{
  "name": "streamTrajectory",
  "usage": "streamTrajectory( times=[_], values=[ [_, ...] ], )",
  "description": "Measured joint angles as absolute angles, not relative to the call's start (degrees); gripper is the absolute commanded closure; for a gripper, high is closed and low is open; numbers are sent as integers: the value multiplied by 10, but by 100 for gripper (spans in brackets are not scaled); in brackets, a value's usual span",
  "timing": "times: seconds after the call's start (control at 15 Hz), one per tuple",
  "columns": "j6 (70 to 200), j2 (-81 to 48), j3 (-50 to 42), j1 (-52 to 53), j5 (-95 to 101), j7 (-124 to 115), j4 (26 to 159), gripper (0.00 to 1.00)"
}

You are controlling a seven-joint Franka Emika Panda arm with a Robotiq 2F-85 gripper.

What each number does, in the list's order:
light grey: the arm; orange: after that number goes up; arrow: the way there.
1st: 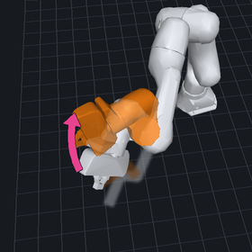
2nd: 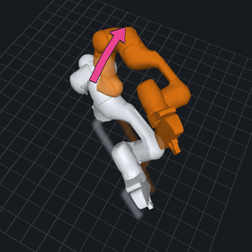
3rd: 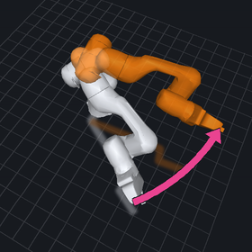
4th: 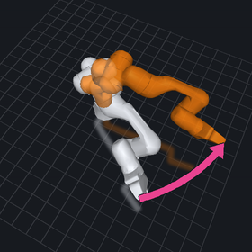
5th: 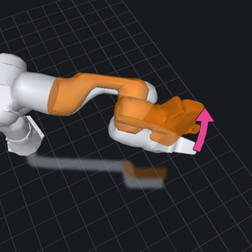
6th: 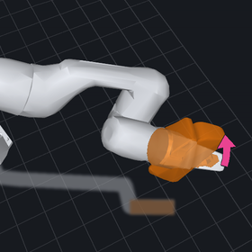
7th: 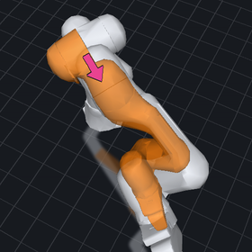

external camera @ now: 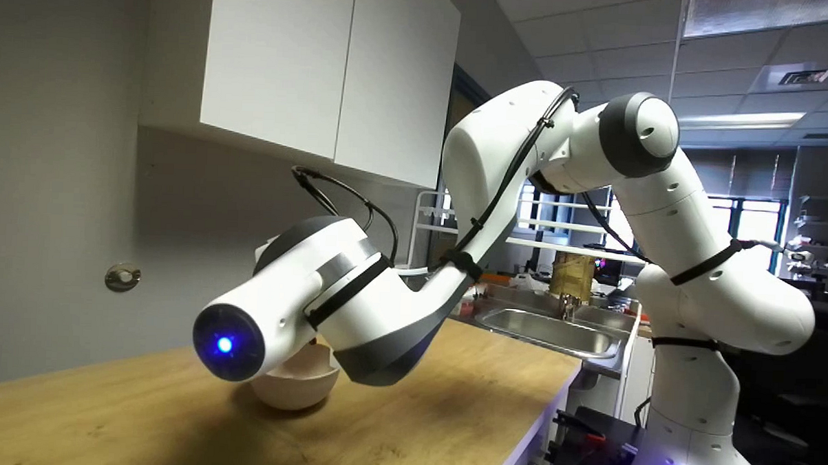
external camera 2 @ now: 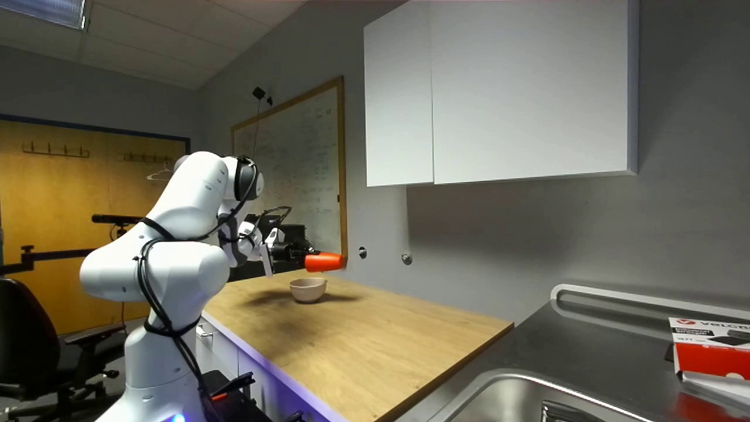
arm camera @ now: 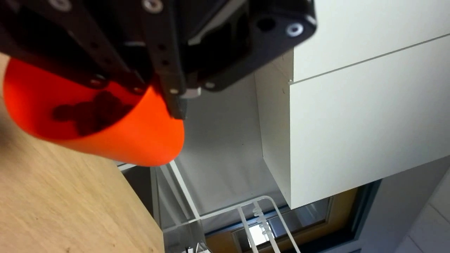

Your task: Pour the contents of the cup into the bowl

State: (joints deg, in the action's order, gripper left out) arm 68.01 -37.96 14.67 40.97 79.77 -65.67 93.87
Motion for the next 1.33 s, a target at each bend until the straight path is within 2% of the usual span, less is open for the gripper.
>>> streamTrajectory(
  times=[0.6, 1.33],
  values=[
    [625, -380, 155, 439, 815, -684, 990, 98],
    [606, -409, 159, 472, 878, -682, 981, 98]
  ],
)
